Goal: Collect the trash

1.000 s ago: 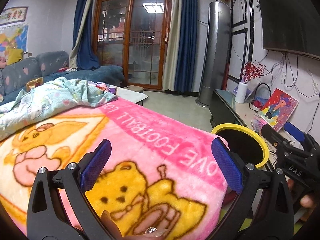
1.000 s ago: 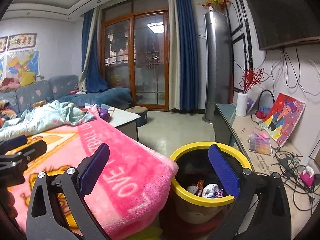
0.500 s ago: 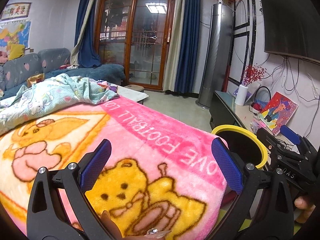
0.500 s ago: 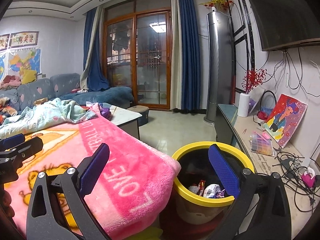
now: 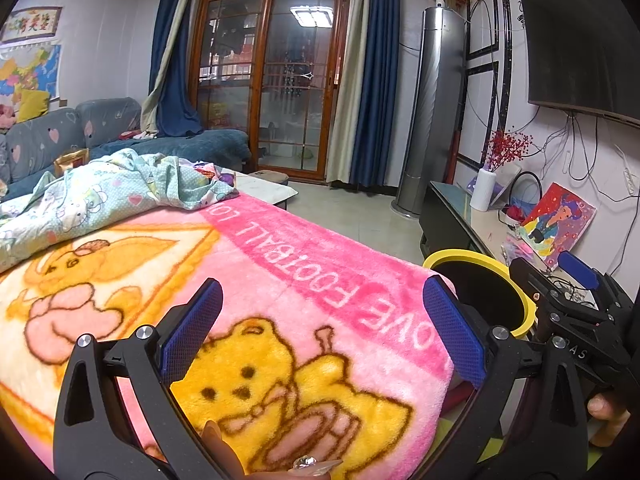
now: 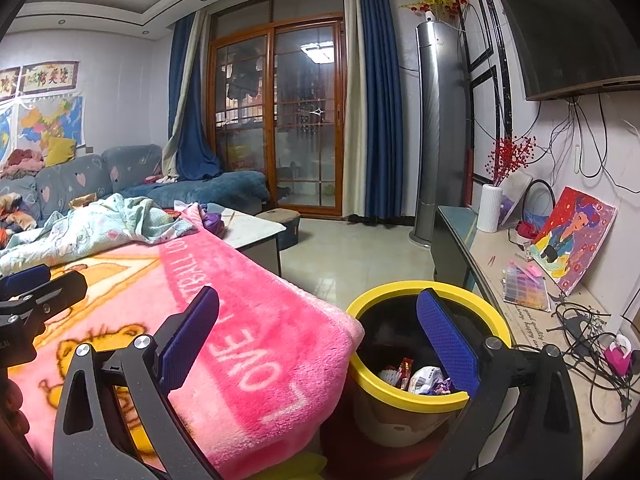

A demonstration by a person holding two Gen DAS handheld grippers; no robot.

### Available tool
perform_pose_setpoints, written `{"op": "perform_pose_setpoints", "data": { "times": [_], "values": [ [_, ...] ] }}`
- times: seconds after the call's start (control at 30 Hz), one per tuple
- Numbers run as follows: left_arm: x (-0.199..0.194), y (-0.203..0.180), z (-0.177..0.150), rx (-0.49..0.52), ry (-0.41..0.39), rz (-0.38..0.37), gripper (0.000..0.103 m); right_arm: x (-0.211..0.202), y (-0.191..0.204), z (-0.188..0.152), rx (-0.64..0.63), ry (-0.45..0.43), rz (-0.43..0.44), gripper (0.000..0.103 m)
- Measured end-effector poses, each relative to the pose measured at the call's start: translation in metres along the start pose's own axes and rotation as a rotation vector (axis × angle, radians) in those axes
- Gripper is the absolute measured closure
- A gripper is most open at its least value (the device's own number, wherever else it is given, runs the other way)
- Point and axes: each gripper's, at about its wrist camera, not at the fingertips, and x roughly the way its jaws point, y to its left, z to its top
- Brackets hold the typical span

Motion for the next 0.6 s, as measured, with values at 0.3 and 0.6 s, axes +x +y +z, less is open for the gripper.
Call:
{"op": "perform_pose_setpoints", "data": {
  "times": [0.3, 0.6],
  "values": [
    [0.0003, 0.0002, -0.0002, 0.000, -0.001, 0.000, 0.011, -0.0001, -0.0021, -0.0001, 0.003, -0.002, -0.005, 0.007],
    [0.0002, 0.0004, -0.0004, 0.000, 0.000, -0.001, 0.011, -0.0006, -0.0035, -0.0005, 0.005, -0.003, -0.006, 0.007]
  ]
}}
